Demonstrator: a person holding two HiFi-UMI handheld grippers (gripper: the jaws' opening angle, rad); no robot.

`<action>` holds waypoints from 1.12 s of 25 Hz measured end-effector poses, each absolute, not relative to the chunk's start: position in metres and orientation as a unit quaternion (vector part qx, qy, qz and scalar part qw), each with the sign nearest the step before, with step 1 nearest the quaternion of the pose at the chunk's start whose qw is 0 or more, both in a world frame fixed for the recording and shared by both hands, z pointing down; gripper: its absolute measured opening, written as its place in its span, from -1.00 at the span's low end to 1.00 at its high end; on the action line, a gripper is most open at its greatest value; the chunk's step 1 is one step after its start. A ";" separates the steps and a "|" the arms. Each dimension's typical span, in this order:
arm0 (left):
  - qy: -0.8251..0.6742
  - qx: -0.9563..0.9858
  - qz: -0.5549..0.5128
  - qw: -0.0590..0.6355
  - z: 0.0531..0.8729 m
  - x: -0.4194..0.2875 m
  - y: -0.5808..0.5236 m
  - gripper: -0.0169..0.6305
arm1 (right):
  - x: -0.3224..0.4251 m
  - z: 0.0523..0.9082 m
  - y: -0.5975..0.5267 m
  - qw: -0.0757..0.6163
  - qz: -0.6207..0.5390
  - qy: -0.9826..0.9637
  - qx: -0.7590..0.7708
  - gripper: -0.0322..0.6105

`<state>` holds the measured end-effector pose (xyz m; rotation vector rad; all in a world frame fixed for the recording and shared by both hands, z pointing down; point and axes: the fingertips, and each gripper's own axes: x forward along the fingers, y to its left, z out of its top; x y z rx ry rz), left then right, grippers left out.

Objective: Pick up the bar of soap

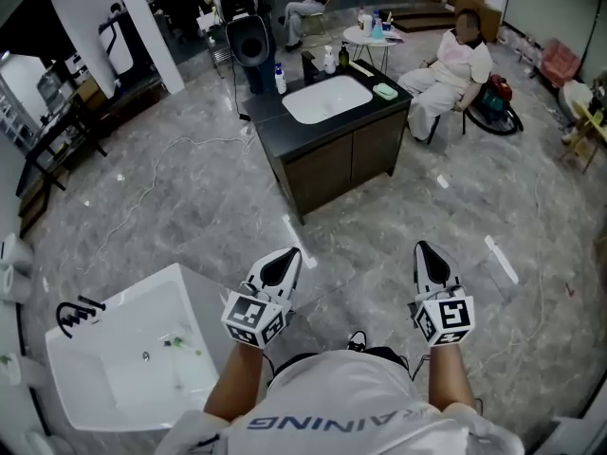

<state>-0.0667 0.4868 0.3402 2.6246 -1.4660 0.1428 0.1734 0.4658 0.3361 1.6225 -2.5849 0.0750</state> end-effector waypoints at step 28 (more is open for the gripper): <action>-0.457 0.886 0.063 0.043 0.337 -0.013 0.277 -0.94 | 0.218 0.356 0.275 0.034 0.034 -0.840 0.540 -0.85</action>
